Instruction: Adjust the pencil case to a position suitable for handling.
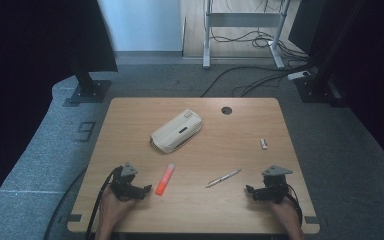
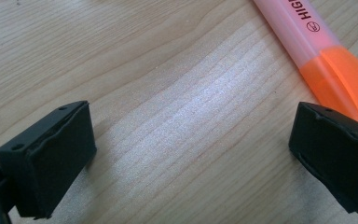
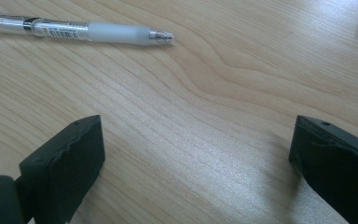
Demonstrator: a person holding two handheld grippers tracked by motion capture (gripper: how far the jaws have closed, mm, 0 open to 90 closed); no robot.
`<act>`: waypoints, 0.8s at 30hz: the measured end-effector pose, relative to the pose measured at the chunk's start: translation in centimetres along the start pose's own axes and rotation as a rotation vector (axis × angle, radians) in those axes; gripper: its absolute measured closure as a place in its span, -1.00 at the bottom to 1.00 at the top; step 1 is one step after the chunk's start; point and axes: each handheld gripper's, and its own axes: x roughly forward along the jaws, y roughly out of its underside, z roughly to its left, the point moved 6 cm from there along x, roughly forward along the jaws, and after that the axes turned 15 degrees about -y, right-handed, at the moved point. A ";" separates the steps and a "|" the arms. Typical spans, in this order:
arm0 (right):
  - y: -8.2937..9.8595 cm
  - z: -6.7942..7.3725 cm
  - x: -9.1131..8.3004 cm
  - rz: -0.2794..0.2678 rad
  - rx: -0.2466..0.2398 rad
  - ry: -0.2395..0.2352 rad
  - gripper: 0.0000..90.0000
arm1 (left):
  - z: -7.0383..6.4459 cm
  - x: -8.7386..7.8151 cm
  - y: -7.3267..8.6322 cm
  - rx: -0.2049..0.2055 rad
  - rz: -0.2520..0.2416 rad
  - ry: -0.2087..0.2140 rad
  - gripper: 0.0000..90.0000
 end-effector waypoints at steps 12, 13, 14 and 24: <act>0.0 0.0 0.0 0.000 0.001 0.000 -0.93 | -0.2 -0.2 -0.1 -0.012 0.013 -0.011 -0.93; 0.0 0.0 0.0 0.000 0.001 0.000 -0.93 | -0.2 -0.2 -0.1 -0.012 0.013 -0.011 -0.93; 0.0 0.0 0.0 0.000 0.000 0.000 -0.93 | -0.4 -0.2 -0.2 -0.016 0.012 -0.004 -0.93; 0.0 0.0 0.0 0.000 0.000 0.000 -0.93 | -0.5 -1.2 -1.8 -0.069 -0.024 0.089 -0.90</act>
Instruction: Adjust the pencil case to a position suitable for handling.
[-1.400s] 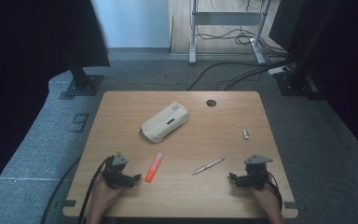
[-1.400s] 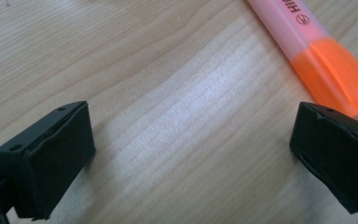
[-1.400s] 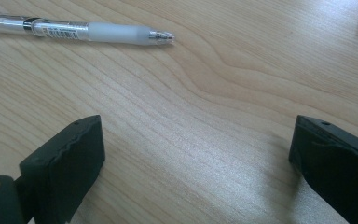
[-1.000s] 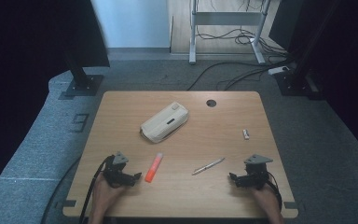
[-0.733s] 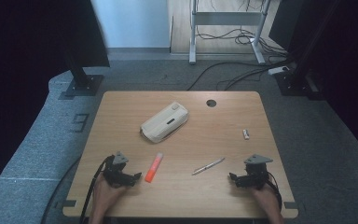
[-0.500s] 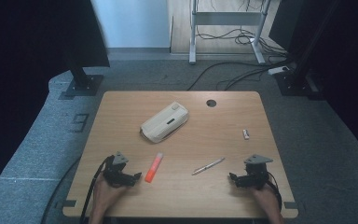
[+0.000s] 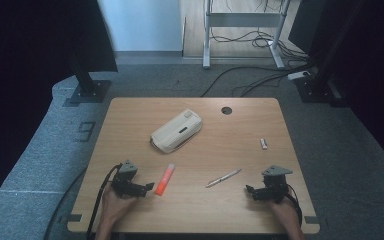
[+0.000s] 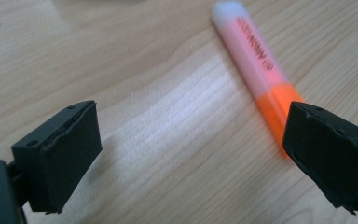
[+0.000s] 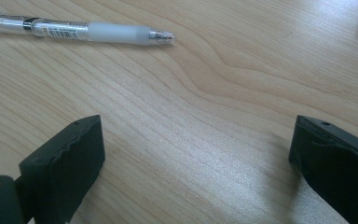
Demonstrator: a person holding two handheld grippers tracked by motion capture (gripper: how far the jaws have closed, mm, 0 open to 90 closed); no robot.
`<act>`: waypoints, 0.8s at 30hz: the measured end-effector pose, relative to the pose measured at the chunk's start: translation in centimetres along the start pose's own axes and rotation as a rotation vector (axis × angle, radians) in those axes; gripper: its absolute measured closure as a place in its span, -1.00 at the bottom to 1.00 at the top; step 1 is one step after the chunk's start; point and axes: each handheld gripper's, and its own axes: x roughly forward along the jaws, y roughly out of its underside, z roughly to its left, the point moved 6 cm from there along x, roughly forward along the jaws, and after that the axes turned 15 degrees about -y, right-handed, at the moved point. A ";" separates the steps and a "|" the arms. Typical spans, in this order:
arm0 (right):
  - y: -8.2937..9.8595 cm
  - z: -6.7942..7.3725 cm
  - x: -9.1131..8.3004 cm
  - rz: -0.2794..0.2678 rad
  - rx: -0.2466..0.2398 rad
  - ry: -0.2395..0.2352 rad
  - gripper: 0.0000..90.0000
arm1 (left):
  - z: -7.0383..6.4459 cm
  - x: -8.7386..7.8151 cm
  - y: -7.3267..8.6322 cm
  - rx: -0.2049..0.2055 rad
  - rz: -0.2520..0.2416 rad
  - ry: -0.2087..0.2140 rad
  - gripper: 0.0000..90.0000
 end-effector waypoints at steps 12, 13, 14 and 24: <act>0.0 0.0 0.0 0.000 0.000 0.000 -0.93 | 0.3 0.0 -2.2 0.015 -0.012 0.001 -0.88; 0.0 0.0 0.0 0.000 0.000 0.000 -0.93 | 0.3 0.0 -2.4 0.011 -0.018 0.005 -0.88; 0.0 0.0 0.0 0.000 0.000 0.000 -0.93 | 0.4 0.0 -2.5 0.005 -0.022 0.017 -0.87; 0.0 0.0 0.0 0.000 0.000 0.000 -0.93 | 0.5 -0.1 -4.4 0.017 -0.025 0.027 -0.86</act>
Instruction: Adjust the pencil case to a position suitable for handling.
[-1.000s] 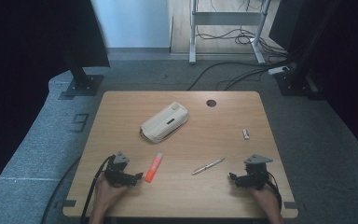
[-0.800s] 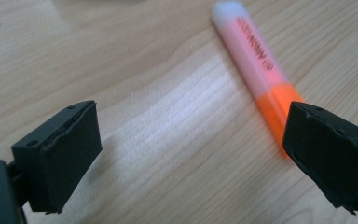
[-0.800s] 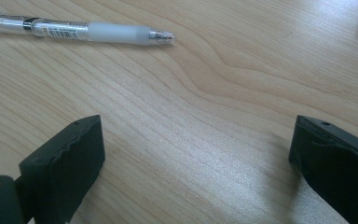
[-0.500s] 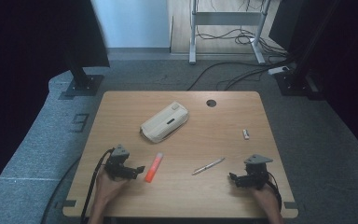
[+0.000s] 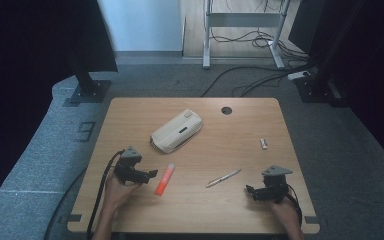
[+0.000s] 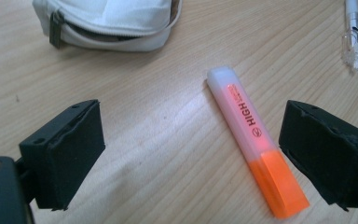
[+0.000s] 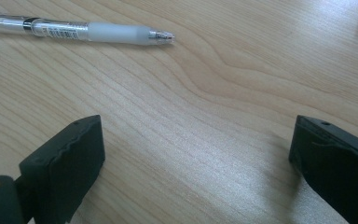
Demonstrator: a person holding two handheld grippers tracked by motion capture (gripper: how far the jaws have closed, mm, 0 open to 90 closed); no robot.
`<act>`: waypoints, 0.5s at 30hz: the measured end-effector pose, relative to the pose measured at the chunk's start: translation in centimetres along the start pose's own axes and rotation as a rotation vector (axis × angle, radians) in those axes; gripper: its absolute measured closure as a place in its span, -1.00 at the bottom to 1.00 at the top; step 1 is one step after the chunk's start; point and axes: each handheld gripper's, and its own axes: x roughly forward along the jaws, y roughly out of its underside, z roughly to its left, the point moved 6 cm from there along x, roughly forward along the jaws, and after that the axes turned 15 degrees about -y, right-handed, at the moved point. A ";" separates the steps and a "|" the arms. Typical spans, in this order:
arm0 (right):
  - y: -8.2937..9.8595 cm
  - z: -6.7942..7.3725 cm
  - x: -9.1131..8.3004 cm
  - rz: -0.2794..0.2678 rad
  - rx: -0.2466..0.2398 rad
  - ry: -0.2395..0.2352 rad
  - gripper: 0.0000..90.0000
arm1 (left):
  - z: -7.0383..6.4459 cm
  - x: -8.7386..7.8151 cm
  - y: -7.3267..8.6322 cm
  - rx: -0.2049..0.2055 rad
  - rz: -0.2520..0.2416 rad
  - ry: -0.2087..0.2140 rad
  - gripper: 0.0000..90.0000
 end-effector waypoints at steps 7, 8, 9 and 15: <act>0.0 0.0 0.0 0.000 0.000 0.000 -0.93 | -0.1 0.5 -1.4 0.017 0.005 0.003 -0.84; 0.0 0.0 0.0 0.000 0.000 0.000 -0.93 | -0.1 0.6 -1.7 0.019 0.003 0.003 -0.84; 0.0 0.0 0.0 0.000 0.000 0.000 -0.93 | -0.1 0.6 -1.9 0.017 0.003 0.010 -0.83; 0.0 0.0 0.0 0.000 0.000 0.000 -0.93 | -0.3 1.1 -3.1 0.019 -0.001 0.018 -0.80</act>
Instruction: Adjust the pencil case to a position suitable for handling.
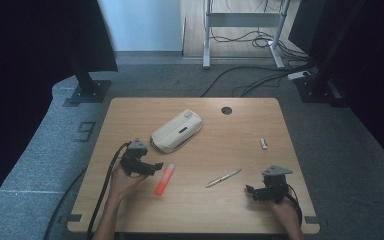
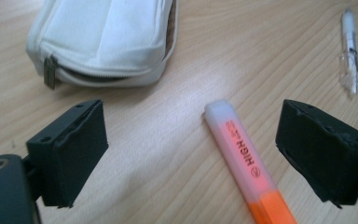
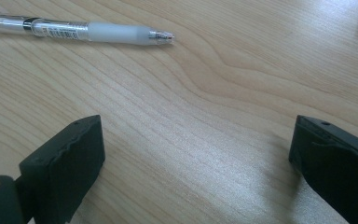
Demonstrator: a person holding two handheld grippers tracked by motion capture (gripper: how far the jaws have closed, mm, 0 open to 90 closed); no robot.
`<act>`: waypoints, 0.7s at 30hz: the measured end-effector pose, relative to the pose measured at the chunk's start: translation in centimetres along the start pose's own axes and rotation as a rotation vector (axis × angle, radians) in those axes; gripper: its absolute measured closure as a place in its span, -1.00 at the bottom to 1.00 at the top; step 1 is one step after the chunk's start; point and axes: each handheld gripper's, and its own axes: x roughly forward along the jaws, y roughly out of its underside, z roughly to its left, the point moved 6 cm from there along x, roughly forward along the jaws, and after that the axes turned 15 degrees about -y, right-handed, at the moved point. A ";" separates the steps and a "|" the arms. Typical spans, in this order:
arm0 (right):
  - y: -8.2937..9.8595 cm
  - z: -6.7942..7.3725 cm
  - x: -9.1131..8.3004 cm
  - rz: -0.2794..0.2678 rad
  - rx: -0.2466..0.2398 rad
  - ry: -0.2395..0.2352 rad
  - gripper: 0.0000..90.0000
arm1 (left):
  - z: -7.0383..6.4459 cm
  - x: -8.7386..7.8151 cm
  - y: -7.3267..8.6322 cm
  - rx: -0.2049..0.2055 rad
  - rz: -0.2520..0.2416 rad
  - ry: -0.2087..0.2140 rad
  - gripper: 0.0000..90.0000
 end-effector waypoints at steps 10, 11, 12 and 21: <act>0.0 0.0 0.0 0.000 0.000 0.000 -0.93 | 0.2 0.8 -1.7 0.020 0.025 0.007 -0.77; 0.0 0.0 0.0 0.000 0.000 0.000 -0.93 | 0.3 0.8 -1.9 0.024 0.017 0.003 -0.76; 0.0 0.0 0.0 0.000 0.000 0.000 -0.93 | 0.3 0.8 -2.1 0.018 0.016 0.011 -0.76; 0.0 0.0 0.0 0.000 0.000 0.000 -0.93 | 0.2 2.0 -3.8 0.037 0.040 0.010 -0.75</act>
